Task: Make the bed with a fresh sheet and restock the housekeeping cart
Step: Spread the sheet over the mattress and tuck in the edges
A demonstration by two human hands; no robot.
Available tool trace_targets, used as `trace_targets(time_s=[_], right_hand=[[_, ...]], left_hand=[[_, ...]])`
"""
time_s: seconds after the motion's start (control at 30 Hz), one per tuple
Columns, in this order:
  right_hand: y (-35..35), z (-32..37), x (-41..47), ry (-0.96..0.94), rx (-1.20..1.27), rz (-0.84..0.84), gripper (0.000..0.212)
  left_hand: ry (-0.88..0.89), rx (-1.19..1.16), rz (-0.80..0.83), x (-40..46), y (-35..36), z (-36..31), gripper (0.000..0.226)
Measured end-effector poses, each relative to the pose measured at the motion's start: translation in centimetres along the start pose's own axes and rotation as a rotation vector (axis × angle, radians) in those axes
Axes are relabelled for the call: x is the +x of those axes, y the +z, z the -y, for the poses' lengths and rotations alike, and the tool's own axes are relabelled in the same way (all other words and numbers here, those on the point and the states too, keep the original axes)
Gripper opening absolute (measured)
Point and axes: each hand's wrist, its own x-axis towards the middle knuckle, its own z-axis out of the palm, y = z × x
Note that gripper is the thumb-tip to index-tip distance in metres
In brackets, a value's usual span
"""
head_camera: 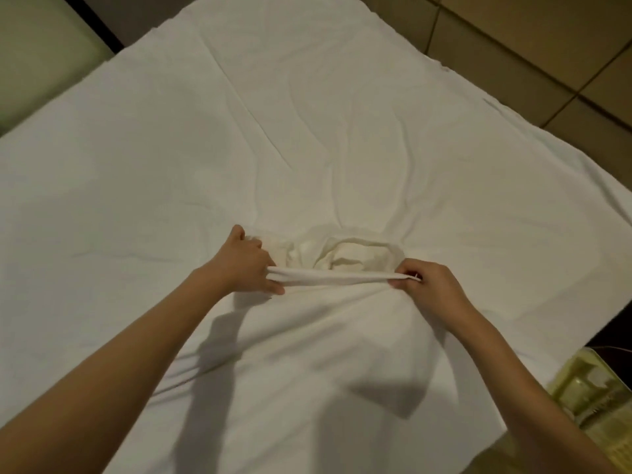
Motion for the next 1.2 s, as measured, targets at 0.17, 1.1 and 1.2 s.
trace_targets(time_s=[0.17, 1.1, 1.2], right_hand=[[0.7, 1.6, 2.2, 0.054, -0.105, 0.135, 0.009], [-0.2, 3.8, 8.6, 0.076, 0.234, 0.154, 0.025], [-3.5, 4.4, 11.4, 0.05, 0.206, 0.026, 0.028]], left_hand=[[-0.085, 0.087, -0.007, 0.9, -1.8, 1.0, 0.049], [-0.236, 0.092, -0.295, 9.0, -17.9, 10.0, 0.02], [-0.266, 0.041, -0.413, 10.7, -21.6, 9.6, 0.02]])
